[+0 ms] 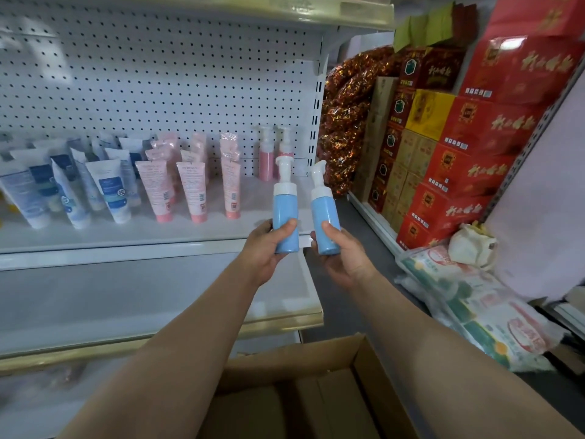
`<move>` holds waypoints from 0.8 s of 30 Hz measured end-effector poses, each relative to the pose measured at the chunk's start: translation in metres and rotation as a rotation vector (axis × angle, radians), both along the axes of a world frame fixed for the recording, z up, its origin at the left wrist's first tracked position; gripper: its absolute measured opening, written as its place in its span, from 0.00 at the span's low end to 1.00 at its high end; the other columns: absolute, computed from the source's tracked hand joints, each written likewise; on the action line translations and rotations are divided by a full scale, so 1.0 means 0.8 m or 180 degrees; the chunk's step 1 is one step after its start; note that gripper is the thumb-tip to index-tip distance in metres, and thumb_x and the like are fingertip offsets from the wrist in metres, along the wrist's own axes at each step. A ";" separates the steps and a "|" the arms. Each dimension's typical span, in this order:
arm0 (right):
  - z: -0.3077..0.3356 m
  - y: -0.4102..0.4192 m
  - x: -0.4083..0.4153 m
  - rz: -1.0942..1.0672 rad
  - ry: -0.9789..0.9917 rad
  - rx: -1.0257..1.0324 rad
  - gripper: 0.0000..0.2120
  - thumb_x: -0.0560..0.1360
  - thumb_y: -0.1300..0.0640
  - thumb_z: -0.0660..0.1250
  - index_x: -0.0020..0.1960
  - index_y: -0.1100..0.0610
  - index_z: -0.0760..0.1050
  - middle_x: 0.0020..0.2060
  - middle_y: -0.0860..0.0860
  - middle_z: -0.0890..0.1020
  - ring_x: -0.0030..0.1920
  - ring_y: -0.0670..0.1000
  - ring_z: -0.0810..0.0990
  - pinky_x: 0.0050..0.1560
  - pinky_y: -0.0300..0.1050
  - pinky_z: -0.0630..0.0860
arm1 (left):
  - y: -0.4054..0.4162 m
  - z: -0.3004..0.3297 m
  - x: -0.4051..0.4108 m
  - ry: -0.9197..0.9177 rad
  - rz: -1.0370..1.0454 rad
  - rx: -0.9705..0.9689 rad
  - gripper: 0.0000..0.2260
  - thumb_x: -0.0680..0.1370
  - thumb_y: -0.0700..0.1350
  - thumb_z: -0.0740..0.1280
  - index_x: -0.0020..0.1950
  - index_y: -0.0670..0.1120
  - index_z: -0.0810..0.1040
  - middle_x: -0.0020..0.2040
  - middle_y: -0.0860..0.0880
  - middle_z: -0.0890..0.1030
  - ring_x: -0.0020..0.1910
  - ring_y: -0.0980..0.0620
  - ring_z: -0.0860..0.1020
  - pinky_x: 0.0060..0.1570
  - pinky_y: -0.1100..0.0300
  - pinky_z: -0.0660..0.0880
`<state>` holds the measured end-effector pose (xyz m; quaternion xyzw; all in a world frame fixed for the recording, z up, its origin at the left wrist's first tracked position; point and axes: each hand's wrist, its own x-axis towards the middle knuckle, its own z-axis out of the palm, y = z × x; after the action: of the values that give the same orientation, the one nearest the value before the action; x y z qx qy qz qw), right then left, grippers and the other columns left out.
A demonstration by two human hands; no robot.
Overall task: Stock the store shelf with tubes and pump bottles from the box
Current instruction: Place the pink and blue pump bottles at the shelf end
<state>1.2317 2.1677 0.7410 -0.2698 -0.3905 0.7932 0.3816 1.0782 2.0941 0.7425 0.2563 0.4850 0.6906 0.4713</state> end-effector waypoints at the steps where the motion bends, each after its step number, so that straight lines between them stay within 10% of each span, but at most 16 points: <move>1: 0.002 0.010 0.000 0.0031 -0.0033 0.0013 0.17 0.77 0.57 0.71 0.64 0.61 0.73 0.50 0.56 0.79 0.50 0.50 0.80 0.52 0.44 0.80 | 0.008 0.002 -0.003 0.0010 0.0041 0.0015 0.22 0.76 0.46 0.72 0.68 0.42 0.73 0.62 0.45 0.80 0.58 0.49 0.79 0.51 0.57 0.78; 6: 0.010 0.061 -0.013 0.0241 -0.0251 0.0261 0.17 0.79 0.56 0.69 0.65 0.61 0.75 0.50 0.54 0.85 0.45 0.49 0.86 0.41 0.41 0.81 | 0.058 0.011 -0.027 -0.0036 0.0182 0.0088 0.23 0.74 0.44 0.73 0.67 0.41 0.74 0.62 0.43 0.80 0.58 0.47 0.81 0.49 0.55 0.79; 18: -0.009 0.208 -0.094 0.0481 -0.0599 0.0991 0.19 0.76 0.57 0.73 0.66 0.56 0.78 0.58 0.55 0.84 0.60 0.58 0.82 0.61 0.54 0.79 | 0.173 -0.007 -0.094 0.0549 0.0732 -0.0090 0.15 0.77 0.41 0.71 0.64 0.44 0.76 0.52 0.47 0.84 0.50 0.49 0.82 0.49 0.56 0.79; 24: -0.022 0.247 -0.142 0.0276 -0.0823 0.1367 0.17 0.75 0.58 0.73 0.64 0.51 0.79 0.55 0.50 0.85 0.57 0.55 0.83 0.55 0.48 0.80 | 0.209 -0.023 -0.126 0.1097 0.1227 -0.0322 0.16 0.77 0.39 0.70 0.64 0.45 0.76 0.51 0.48 0.82 0.45 0.54 0.80 0.39 0.67 0.77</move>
<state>1.1182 2.3655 0.7232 -0.2648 -0.6067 0.6666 0.3426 0.9775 2.2616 0.7240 0.2492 0.6319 0.6886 0.2536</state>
